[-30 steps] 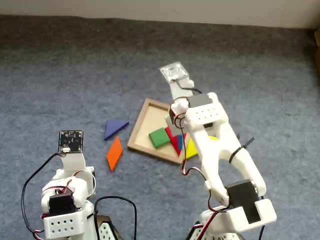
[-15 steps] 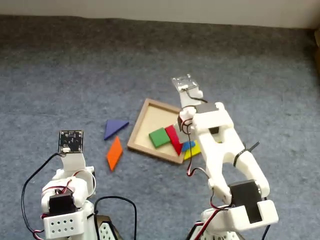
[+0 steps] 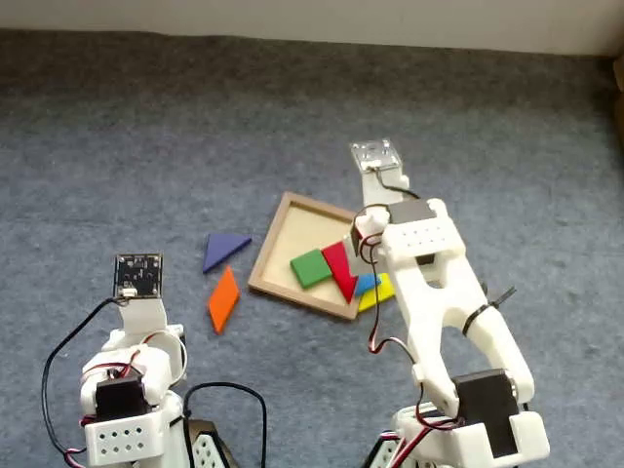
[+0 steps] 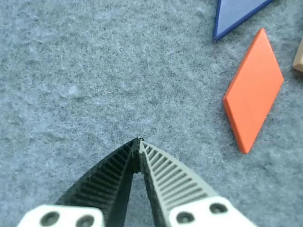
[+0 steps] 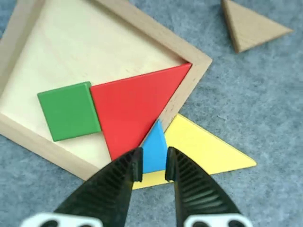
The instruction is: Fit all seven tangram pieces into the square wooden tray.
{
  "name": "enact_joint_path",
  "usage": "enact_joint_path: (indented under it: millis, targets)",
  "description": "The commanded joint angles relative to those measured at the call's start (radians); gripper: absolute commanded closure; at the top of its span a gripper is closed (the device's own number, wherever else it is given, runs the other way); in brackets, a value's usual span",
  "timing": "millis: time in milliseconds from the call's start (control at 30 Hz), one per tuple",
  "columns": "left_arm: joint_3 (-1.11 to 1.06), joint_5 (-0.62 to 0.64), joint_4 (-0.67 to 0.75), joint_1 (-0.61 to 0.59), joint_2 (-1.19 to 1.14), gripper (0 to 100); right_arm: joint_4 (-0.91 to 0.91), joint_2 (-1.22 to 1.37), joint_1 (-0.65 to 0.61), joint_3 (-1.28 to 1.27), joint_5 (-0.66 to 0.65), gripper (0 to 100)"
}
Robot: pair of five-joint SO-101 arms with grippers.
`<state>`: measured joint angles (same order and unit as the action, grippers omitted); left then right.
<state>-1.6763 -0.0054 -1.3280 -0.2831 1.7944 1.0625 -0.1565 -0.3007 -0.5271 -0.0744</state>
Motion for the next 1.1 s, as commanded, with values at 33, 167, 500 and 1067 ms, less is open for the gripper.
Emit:
enact_joint_path:
  millis: [33,167,500,1067]
  targets:
    - [-0.019,-0.003,-0.005,-0.008,0.027,99,0.010,-0.028,0.019,0.038,0.012,90.6]
    - [-0.019,-0.003,-0.005,-0.008,0.027,99,0.010,-0.061,0.061,0.036,0.003,93.5]
    - [-0.019,-0.003,-0.005,-0.008,0.027,99,0.010,0.064,0.096,0.042,0.002,99.2]
    - [-0.019,-0.003,-0.005,-0.008,0.027,99,0.008,0.143,-0.059,0.044,-0.060,99.3]
